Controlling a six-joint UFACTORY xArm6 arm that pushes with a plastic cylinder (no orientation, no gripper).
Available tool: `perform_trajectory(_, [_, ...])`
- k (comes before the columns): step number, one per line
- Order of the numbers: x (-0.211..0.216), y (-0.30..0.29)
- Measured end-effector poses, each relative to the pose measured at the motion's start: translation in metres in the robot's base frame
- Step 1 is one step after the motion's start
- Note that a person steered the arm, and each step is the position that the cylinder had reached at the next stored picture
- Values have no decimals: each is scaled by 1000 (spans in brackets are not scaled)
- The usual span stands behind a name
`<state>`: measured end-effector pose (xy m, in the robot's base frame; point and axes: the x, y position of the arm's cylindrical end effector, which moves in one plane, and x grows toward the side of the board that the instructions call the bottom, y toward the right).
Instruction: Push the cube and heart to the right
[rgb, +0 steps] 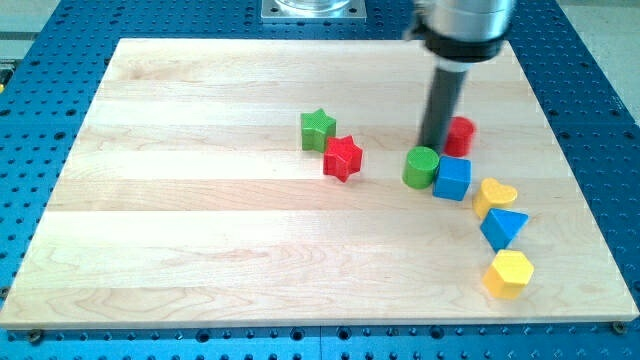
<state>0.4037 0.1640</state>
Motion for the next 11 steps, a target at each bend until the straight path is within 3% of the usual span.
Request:
perform_trajectory(1, [-2, -32])
perform_trajectory(2, [43, -112])
perform_trajectory(3, [99, -68])
perform_trajectory(5, [65, 13])
perform_trajectory(6, [81, -27])
perform_trajectory(8, [86, 27])
perform_trajectory(9, [69, 4])
perform_trajectory(10, [50, 20])
perform_trajectory(11, [46, 76])
